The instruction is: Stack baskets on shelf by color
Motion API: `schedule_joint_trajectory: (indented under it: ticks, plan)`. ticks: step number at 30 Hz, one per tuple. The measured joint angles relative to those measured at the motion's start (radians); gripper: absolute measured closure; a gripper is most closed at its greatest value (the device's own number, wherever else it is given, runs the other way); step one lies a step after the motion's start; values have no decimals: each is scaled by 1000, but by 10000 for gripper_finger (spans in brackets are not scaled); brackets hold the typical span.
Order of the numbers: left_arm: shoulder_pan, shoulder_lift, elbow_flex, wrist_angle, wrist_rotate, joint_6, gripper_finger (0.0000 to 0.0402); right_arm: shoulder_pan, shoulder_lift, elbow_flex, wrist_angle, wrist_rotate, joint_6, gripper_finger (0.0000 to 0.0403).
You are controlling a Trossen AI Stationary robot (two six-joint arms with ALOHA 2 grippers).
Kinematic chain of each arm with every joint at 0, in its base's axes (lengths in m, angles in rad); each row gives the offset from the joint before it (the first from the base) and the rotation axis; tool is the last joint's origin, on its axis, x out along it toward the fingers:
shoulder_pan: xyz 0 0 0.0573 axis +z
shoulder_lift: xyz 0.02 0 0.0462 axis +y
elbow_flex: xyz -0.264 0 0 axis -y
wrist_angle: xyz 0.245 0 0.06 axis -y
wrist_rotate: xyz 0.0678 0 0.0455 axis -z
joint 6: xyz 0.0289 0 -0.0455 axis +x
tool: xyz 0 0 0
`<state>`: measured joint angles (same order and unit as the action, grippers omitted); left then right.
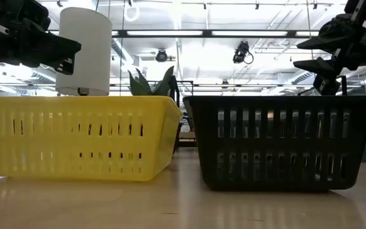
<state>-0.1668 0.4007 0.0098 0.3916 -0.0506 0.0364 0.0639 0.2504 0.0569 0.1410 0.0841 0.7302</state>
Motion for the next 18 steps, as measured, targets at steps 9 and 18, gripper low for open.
schedule_joint_trajectory:
  ticks: [9,18]
  plan:
    - [0,0,0,0,0,0,368,0,0,0,0,1,0,240]
    - [0,0,0,0,0,0,372,0,0,0,96,107,25,240]
